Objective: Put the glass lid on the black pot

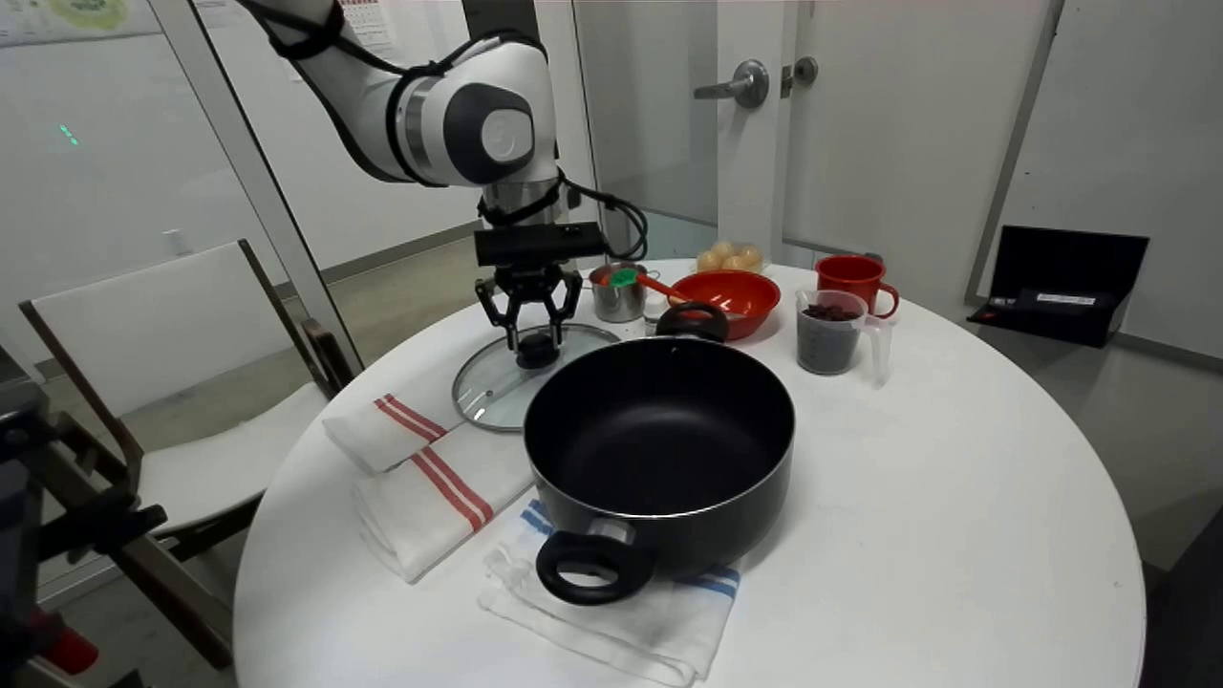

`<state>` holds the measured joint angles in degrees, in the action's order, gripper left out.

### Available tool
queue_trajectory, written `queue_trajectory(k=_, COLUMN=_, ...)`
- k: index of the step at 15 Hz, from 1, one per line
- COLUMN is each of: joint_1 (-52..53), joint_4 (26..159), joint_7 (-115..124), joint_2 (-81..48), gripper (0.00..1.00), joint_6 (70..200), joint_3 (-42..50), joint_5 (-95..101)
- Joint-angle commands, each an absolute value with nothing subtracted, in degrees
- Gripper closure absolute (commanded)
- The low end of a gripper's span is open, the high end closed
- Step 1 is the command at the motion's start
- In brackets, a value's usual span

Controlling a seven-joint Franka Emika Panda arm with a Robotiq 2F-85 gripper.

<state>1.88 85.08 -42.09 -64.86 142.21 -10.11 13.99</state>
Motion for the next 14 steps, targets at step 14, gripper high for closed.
queue_trajectory(k=14, joint_1=0.0, joint_4=87.7, joint_7=-40.6, joint_2=-52.4, gripper=0.76, joint_6=139.0, joint_3=-9.5, joint_5=12.4)
